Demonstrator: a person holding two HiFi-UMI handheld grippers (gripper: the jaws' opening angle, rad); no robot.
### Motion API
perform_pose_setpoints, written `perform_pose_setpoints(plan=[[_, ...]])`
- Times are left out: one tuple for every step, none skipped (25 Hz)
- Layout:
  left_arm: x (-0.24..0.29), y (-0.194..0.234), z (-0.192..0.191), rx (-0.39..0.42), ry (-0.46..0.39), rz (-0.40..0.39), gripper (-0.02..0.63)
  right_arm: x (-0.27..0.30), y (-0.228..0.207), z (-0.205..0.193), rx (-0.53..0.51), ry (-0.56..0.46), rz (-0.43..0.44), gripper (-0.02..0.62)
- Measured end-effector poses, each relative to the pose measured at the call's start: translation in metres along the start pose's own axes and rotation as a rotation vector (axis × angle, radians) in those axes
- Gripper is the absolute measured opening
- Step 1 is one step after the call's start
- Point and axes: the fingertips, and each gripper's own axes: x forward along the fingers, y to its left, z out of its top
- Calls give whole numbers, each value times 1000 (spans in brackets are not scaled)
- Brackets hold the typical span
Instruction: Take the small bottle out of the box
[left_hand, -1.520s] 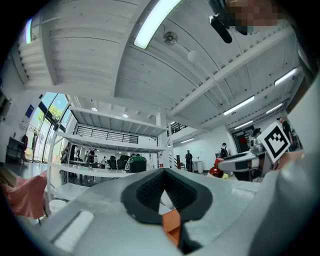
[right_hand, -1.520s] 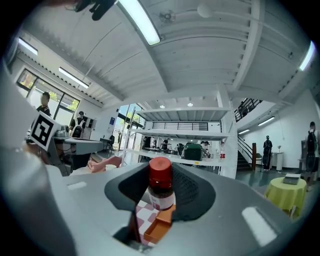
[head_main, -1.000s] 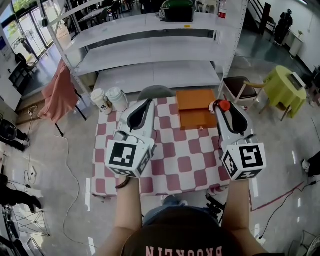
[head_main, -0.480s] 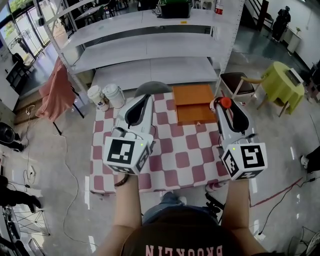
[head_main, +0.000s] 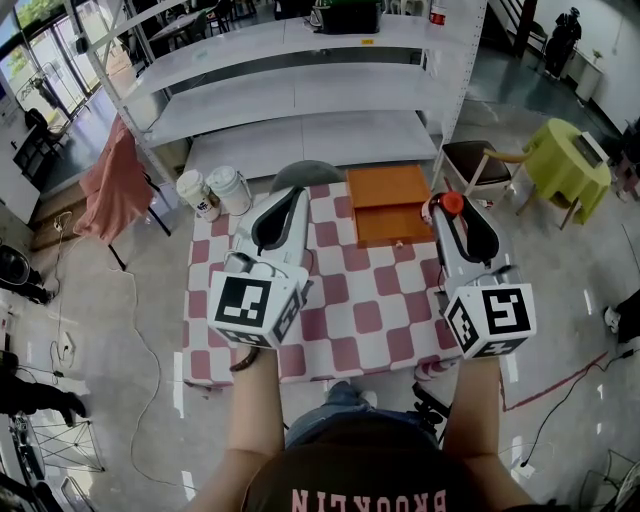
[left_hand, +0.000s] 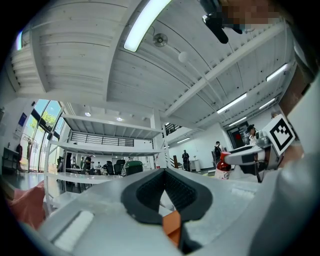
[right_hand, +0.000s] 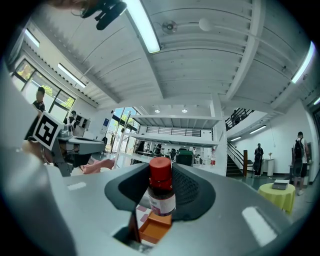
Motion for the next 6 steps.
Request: perform_pose_setpoints(plan=[[0, 0, 0, 0, -1, -1, 0, 0, 1, -1, -3, 1, 0, 137], [0, 0, 0, 1, -2, -3, 0, 0, 1, -2, -5, 3, 0, 137], [0, 0, 0, 1, -2, -5, 0, 0, 1, -3, -7, 5, -2, 137], [0, -1, 0, 1, -2, -6, 0, 0, 1, -4, -8, 7, -3, 137], [0, -1, 0, 1, -2, -8, 0, -1, 1, -4, -9, 9, -4, 137], [0, -2, 0, 1, -2, -9, 0, -1, 1, -5, -9, 11, -5, 137]])
